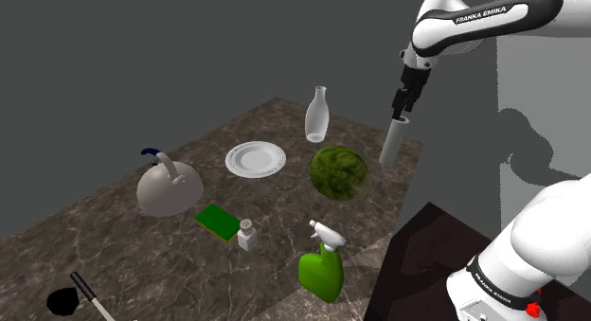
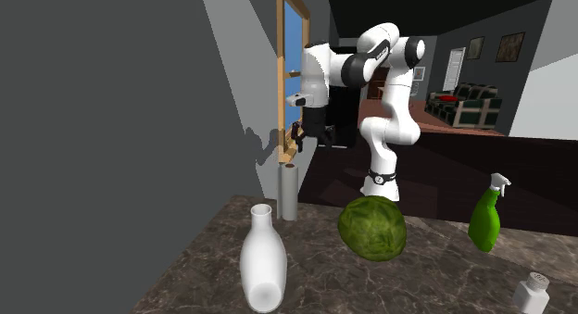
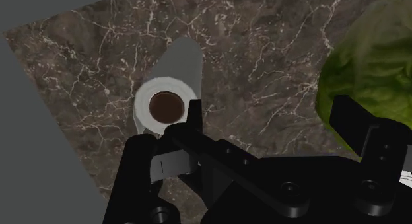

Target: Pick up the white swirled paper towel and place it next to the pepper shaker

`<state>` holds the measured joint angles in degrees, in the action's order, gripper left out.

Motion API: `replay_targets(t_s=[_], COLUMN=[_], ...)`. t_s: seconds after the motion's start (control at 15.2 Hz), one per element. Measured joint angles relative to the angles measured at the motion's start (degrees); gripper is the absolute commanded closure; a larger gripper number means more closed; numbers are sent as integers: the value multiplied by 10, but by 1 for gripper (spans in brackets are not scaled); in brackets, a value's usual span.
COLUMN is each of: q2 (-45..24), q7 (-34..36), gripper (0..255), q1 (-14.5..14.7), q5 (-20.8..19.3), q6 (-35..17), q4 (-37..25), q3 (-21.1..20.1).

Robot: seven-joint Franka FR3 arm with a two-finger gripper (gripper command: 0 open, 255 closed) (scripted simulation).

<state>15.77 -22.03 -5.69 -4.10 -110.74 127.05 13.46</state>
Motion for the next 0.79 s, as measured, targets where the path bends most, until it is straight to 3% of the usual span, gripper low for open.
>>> replay_targets(t_s=[0.46,0.79], q2=[-151,-175], q7=[-70,-79], gripper=[0,0], q1=[-23,-26], q5=[54,64], q6=[-13,-45], q4=[-111,-99], q3=[50,54])
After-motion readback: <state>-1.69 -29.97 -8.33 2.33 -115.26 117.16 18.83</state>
